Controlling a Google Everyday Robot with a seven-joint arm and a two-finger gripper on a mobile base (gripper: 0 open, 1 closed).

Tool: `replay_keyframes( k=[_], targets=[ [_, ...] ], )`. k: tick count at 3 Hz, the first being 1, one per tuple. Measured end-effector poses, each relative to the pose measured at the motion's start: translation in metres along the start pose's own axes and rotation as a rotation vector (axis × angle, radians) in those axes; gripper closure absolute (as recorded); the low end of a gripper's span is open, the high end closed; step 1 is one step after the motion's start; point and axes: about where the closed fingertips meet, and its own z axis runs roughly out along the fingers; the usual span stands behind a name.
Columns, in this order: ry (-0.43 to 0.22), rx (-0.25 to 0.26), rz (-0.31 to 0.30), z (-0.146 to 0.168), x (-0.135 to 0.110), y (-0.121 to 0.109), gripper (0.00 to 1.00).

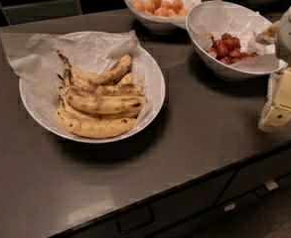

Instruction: Pick banana from white bowl

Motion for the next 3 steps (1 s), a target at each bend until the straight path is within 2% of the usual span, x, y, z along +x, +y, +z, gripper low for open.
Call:
replay_keyframes(
  k=[1, 2, 3],
  targets=[
    [0.0, 0.003, -0.002, -0.001, -0.001, 0.0, 0.0],
    [0.022, -0.005, -0.065, 0.002, -0.026, -0.008, 0.0],
    [0.03, -0.009, -0.184, 0.006, -0.076, -0.017, 0.0]
  ],
)
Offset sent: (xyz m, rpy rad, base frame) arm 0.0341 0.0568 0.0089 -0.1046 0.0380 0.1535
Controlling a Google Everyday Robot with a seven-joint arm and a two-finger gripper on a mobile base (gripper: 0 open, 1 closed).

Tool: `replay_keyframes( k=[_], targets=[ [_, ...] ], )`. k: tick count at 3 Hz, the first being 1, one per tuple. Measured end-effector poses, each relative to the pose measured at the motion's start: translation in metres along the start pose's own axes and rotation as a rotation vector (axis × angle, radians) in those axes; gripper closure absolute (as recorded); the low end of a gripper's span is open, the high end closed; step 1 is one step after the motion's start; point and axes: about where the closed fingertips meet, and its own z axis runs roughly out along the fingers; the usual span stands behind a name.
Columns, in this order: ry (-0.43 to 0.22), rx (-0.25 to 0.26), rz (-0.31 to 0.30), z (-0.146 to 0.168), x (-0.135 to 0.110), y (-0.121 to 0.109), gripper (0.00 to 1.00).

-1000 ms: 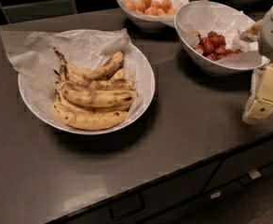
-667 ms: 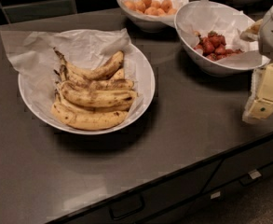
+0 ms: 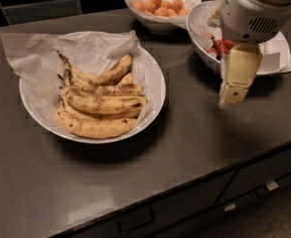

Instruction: Pick banana from white bowl

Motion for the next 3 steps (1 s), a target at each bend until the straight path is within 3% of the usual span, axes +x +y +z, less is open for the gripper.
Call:
replay_keyframes(
  k=[1, 2, 3],
  targets=[
    [-0.012, -0.008, -0.101, 0.006, -0.047, -0.012, 0.0],
    [-0.06, -0.114, -0.2, 0.024, -0.086, -0.007, 0.0],
    [-0.061, -0.114, -0.2, 0.024, -0.087, -0.007, 0.0]
  ],
)
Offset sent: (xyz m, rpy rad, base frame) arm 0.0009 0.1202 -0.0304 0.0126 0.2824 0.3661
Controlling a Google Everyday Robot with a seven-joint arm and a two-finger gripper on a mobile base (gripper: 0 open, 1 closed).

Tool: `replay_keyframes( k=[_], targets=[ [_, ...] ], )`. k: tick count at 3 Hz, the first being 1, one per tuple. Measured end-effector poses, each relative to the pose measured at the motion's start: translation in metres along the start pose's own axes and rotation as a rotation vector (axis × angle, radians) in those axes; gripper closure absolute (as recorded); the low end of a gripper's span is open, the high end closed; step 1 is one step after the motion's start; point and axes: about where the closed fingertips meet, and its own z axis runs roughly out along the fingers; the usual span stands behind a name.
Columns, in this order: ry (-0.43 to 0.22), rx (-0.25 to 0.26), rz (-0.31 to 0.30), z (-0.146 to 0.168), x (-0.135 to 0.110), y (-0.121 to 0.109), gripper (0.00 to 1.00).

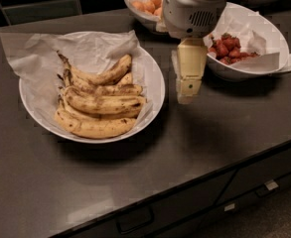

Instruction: Pick banana from white bowl

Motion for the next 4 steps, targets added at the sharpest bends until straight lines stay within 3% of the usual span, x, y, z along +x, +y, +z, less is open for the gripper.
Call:
replay_keyframes(
  k=[1, 2, 4],
  targets=[
    [-0.026, 0.027, -0.008, 0.004, -0.01, -0.007, 0.03],
    [-0.059, 0.009, -0.036, 0.021, -0.027, -0.009, 0.19],
    [-0.102, -0.052, -0.11, 0.051, -0.06, -0.009, 0.19]
  ],
)
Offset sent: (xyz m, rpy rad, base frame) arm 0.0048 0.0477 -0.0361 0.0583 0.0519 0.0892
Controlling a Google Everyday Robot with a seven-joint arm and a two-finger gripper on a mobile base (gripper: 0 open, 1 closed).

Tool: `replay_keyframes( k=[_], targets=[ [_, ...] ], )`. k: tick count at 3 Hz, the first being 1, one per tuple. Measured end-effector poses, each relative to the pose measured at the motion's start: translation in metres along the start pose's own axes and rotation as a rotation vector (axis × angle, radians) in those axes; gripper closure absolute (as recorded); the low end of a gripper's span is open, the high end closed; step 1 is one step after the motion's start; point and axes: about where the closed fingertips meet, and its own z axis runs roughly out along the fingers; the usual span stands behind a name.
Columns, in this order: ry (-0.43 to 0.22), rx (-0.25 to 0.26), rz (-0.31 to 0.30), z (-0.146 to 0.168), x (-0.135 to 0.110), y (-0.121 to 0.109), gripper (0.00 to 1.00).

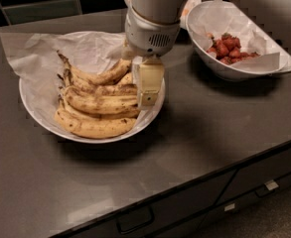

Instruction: Pick banana from white bowl

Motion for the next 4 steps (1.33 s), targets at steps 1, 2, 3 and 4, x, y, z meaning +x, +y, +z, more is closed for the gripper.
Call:
replay_keyframes(
  k=[1, 2, 3, 4],
  targets=[
    [-0.007, -0.022, -0.012, 0.012, -0.01, -0.001, 0.24],
    [-0.002, -0.035, -0.011, 0.02, -0.015, -0.002, 0.22],
    [0.0, -0.042, -0.008, 0.024, -0.016, -0.003, 0.22],
    [0.008, -0.051, 0.011, 0.029, -0.014, -0.004, 0.24]
  ],
)
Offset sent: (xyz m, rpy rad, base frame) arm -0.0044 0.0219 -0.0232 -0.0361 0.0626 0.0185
